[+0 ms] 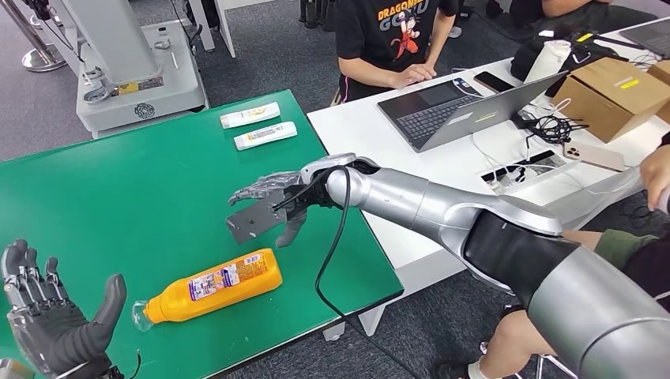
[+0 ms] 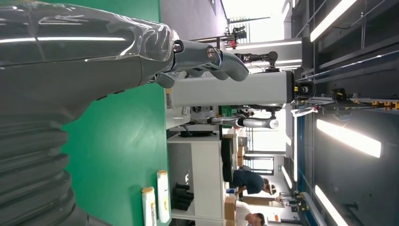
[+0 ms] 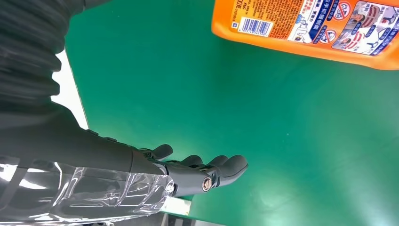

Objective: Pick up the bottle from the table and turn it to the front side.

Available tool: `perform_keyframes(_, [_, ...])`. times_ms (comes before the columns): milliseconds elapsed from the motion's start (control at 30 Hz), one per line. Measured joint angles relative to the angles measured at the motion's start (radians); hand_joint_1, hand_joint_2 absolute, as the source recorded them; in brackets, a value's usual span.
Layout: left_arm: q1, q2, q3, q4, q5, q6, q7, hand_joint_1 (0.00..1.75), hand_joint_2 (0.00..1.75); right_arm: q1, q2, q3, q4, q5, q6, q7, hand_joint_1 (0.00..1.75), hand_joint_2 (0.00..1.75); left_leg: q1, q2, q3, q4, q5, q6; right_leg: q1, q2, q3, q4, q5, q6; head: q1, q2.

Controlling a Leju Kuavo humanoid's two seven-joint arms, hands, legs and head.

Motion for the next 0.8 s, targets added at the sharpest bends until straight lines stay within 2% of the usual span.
perform_keyframes(233, [-0.004,0.001,0.0,0.001,0.005,0.0,0.0,0.0,1.75,0.0,0.001,0.005,0.005,-0.015,-0.001,-0.01,0.0,1.75,0.0,0.0,0.0,0.0,0.0,0.0,0.0,0.0,0.0,0.0,0.0,0.0,0.0,0.0])
perform_keyframes(500, [-0.034,-0.001,-0.002,0.032,0.029,-0.003,0.004,0.0,1.75,0.047,0.046,0.043,0.105,-0.011,-0.074,-0.11,0.0,1.75,0.0,0.0,0.0,0.0,0.0,0.0,0.0,0.0,0.0,0.0,0.0,0.0,0.0,0.0])
perform_keyframes(800, [-0.051,-0.004,-0.002,0.053,0.035,0.005,0.006,0.0,1.75,0.082,0.072,0.089,0.175,0.01,-0.084,-0.096,0.0,1.75,0.0,0.0,0.0,0.0,0.0,0.0,0.0,0.0,0.0,0.0,0.0,0.0,0.0,0.0])
